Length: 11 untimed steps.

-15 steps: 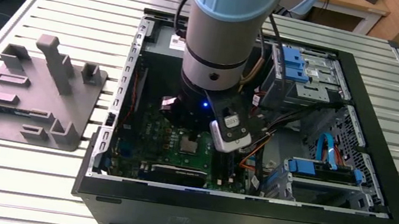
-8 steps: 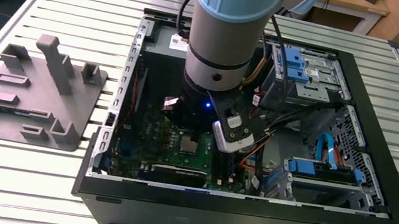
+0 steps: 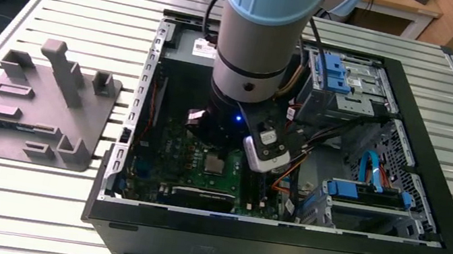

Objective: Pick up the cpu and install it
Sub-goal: 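Close the cpu cover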

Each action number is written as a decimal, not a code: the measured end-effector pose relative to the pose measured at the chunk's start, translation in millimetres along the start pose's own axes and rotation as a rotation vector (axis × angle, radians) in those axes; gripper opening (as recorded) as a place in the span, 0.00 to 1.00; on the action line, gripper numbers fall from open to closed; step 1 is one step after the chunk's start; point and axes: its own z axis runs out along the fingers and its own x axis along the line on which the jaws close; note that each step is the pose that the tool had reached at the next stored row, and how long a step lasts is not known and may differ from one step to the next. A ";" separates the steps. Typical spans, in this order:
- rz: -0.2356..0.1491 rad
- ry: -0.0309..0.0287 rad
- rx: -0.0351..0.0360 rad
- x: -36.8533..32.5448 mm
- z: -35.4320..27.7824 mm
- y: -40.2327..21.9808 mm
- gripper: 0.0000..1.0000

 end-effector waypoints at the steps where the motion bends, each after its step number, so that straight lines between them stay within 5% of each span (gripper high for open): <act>1: 0.000 0.0000 0.0000 -0.6 0.1 0.3 0.11; 11: 0.000 0.0001 0.0000 -9.2 1.4 9.0 0.11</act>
